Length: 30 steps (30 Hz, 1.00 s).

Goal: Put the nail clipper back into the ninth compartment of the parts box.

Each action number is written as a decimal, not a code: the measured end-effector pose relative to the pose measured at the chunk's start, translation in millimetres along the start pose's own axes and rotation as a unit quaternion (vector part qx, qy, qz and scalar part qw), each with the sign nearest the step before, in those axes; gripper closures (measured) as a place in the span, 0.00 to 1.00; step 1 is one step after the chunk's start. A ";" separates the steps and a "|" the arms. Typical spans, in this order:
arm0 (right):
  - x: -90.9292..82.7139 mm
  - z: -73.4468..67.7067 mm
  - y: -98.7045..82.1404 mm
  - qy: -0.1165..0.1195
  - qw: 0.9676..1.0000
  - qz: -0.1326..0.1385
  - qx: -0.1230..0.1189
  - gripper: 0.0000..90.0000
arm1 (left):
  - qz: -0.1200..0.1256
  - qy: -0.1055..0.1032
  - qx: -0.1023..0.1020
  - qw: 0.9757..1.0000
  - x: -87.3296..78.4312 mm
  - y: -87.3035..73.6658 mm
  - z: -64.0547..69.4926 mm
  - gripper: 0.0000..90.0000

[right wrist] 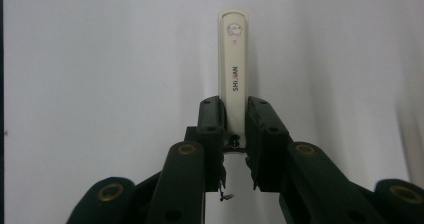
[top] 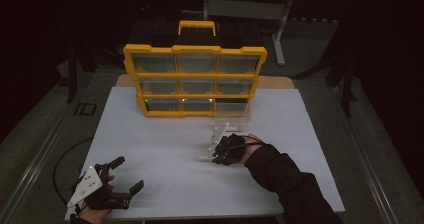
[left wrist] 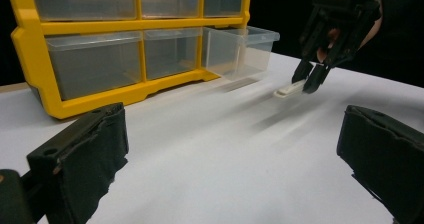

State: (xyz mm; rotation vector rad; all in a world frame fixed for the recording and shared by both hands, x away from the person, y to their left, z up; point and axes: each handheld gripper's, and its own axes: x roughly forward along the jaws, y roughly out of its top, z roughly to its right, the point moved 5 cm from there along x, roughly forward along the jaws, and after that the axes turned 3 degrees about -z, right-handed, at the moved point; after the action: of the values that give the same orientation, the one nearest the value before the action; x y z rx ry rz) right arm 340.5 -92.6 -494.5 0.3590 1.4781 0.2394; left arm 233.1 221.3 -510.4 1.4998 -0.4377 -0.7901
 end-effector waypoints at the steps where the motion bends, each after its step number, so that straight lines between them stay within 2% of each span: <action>1: 0.0 0.0 0.0 0.000 1.000 0.000 0.000 0.87 | 0.000 0.000 0.001 1.000 0.2 0.0 0.0 0.01; 7: -20.0 5.8 -19.3 -0.006 1.000 0.003 0.000 0.87 | -0.004 0.000 0.002 1.000 1.7 -0.8 -0.2 0.01; 13: -35.9 9.1 -30.4 -0.011 1.000 0.009 0.004 0.87 | -0.003 0.000 0.002 1.000 2.0 -0.7 -0.4 0.01; 21: -58.1 14.8 -39.1 -0.022 1.000 0.011 -0.004 0.87 | -0.002 0.001 -0.001 1.000 2.0 -0.8 -1.2 0.01; 30: -77.4 21.7 -40.9 -0.029 1.000 0.006 -0.007 0.87 | -0.003 0.001 0.001 1.000 2.1 -0.8 -0.9 0.01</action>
State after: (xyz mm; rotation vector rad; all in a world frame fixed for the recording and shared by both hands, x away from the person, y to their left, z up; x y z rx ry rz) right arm 353.1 -161.0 -437.2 0.3609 1.4157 0.2478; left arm 235.1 220.5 -511.7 1.5032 -0.4333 -0.7929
